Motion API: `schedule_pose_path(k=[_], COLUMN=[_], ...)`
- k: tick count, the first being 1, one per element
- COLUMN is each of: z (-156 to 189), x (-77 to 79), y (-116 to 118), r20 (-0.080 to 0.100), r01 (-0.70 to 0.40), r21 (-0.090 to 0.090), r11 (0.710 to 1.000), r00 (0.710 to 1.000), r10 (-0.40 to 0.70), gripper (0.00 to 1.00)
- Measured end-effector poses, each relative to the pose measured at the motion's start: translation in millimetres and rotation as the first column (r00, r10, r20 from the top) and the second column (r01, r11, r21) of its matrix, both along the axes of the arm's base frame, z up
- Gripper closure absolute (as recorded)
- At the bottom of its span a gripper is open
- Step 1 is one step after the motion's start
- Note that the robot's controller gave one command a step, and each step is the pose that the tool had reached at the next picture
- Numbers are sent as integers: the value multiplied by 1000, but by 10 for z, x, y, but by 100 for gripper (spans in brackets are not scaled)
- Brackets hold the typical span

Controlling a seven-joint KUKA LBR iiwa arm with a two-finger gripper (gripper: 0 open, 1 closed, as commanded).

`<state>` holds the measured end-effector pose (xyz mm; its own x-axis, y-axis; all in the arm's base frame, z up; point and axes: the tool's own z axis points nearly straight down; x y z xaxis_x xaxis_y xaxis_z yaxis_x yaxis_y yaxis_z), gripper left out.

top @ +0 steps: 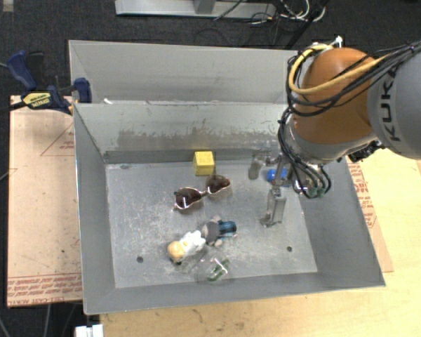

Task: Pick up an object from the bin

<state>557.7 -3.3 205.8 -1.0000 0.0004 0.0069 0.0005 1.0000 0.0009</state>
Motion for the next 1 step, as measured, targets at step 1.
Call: schedule_pose_path(k=[1], z=[45], x=[15], y=[0], r20=[8], r01=[0], r21=[0], r11=[1000], r00=[1000], r10=[0], gripper=[0])
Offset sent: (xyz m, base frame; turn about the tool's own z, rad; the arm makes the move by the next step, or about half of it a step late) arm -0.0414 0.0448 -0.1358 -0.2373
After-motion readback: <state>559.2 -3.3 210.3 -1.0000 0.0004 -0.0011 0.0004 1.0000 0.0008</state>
